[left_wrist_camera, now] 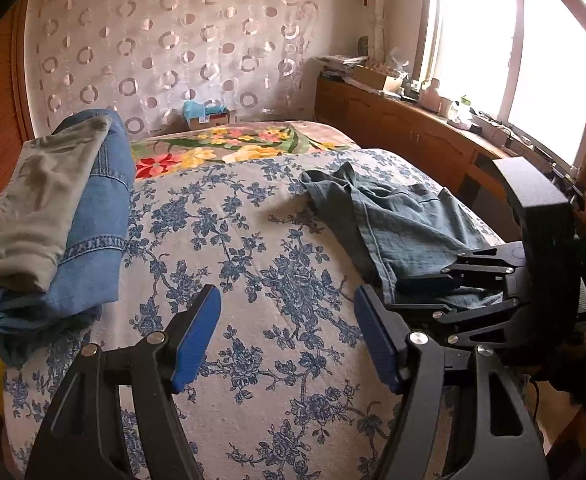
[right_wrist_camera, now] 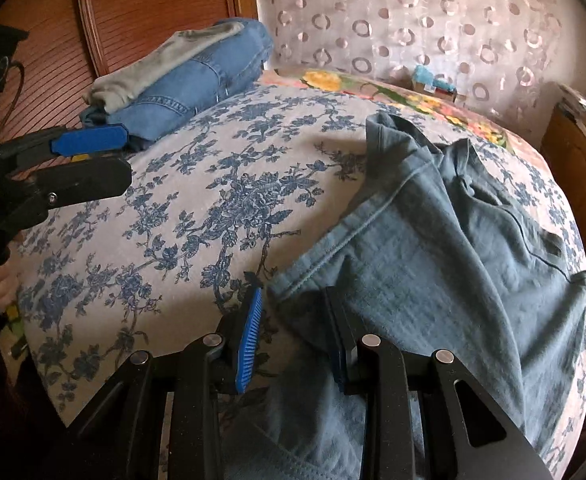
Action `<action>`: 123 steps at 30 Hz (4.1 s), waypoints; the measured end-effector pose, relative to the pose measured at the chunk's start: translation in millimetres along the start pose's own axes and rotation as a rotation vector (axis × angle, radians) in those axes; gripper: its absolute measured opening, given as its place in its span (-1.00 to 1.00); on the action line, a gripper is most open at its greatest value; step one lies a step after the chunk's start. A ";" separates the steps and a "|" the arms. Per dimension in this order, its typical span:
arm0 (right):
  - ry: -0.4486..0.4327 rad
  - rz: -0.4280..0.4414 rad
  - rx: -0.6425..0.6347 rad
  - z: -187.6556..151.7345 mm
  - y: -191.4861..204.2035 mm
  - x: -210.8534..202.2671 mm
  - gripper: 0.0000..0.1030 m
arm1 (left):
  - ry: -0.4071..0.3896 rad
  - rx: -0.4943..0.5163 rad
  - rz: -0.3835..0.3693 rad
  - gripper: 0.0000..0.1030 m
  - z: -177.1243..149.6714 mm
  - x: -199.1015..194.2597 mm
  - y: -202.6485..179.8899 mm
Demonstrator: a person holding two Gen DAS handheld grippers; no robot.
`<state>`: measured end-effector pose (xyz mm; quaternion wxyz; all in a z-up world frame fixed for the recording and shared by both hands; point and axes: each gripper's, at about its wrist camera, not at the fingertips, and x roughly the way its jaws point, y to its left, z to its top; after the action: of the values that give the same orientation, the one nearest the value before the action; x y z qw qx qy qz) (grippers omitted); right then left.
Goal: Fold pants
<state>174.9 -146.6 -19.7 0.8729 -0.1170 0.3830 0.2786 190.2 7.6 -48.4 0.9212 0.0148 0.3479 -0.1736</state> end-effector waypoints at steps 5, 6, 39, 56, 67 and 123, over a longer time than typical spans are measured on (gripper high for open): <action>0.008 -0.011 -0.025 3.8 6.8 8.1 -0.41 | 0.000 0.001 0.003 0.36 0.1 0.2 -0.6; 0.007 -0.008 -0.024 3.1 5.6 6.9 -0.47 | 0.001 0.002 0.004 0.36 0.3 0.7 -1.2; -0.108 -0.201 0.200 5.3 -157.8 -40.2 -0.88 | 0.064 0.093 -0.049 0.36 34.9 52.4 -57.0; -0.119 -0.334 0.250 5.5 -168.1 -38.2 -0.90 | 0.094 0.107 -0.048 0.36 34.7 64.9 -67.9; -0.104 -0.317 0.314 0.7 -178.1 -40.0 -0.66 | 0.094 0.108 -0.065 0.36 32.9 61.3 -73.4; -0.211 -0.192 0.318 -143.6 -43.1 -140.5 -0.62 | 0.123 0.199 -0.026 0.34 -35.6 37.5 -136.5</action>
<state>35.7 -297.5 -14.5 0.9381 0.0161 0.3159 0.1410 148.6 -127.0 -86.8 0.8898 0.1121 0.3849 -0.2178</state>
